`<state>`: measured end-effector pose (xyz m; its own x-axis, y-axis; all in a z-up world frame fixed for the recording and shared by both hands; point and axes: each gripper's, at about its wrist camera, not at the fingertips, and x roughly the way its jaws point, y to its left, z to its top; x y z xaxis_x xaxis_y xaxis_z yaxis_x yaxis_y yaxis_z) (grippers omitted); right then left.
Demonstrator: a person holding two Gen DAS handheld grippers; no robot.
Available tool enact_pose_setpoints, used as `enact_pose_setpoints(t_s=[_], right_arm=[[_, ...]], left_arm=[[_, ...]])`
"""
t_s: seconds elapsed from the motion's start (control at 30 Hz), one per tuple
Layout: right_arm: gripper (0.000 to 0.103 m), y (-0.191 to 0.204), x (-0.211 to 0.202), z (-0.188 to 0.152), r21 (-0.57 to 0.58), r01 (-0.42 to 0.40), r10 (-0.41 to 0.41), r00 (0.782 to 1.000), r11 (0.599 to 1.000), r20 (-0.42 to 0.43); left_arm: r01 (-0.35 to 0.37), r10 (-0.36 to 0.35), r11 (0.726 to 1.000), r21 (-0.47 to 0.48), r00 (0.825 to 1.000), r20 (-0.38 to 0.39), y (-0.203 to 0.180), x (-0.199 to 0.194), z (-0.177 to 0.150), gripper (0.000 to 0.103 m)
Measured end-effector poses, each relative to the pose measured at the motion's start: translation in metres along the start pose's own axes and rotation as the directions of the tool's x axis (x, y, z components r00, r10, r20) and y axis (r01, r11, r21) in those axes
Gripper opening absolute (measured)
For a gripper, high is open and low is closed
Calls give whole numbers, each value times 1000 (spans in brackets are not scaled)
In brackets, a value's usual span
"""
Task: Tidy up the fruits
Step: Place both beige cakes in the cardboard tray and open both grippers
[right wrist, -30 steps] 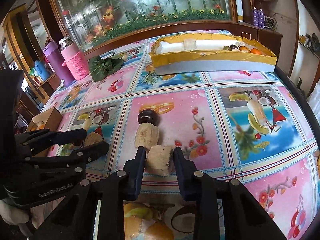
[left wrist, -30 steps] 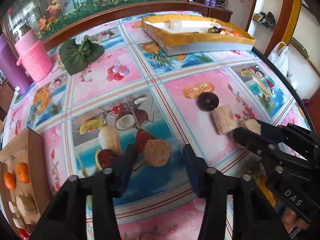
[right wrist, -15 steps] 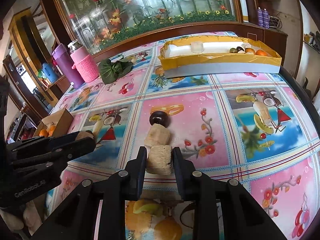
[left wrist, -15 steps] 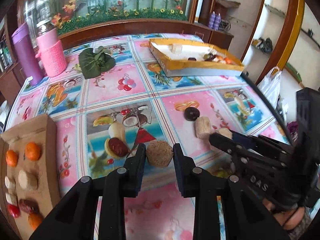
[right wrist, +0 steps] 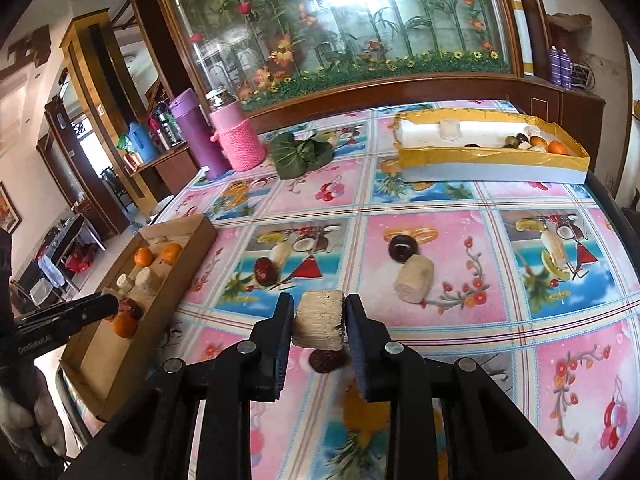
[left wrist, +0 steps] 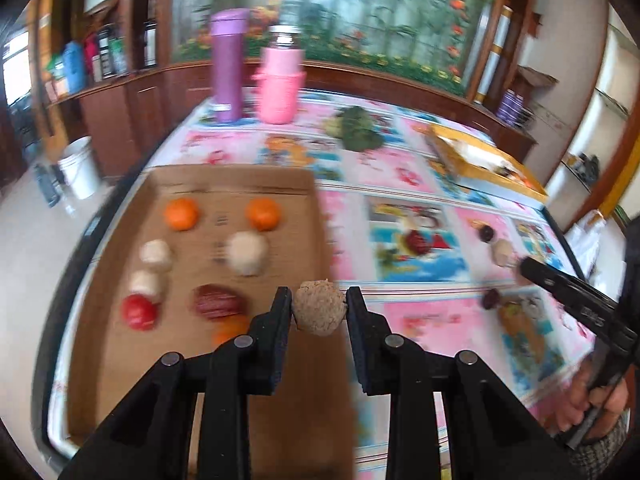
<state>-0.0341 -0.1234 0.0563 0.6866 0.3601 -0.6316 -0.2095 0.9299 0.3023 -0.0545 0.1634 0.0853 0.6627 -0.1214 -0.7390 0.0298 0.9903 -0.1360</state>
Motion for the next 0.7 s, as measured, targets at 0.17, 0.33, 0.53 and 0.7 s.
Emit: enact_pose_setpoints(t_s=[0.17, 0.33, 0.53, 0.7], right_arm=[[29, 49, -2, 1, -71, -61, 60, 998, 996, -23], [29, 108, 17, -3, -130, -159, 148, 985, 979, -91], [29, 177, 60, -24, -219, -232, 186, 960, 948, -211], [29, 213, 93, -43, -262, -259, 178, 938, 930, -297]], left_arm=[[-102, 102, 990, -94, 995, -4, 50, -4, -11, 27], [-150, 142, 978, -144, 988, -67, 79, 7, -20, 27], [-156, 133, 966, -207, 984, -118, 104, 18, -27, 27], [-139, 115, 961, -240, 987, -113, 117, 19, -31, 27]])
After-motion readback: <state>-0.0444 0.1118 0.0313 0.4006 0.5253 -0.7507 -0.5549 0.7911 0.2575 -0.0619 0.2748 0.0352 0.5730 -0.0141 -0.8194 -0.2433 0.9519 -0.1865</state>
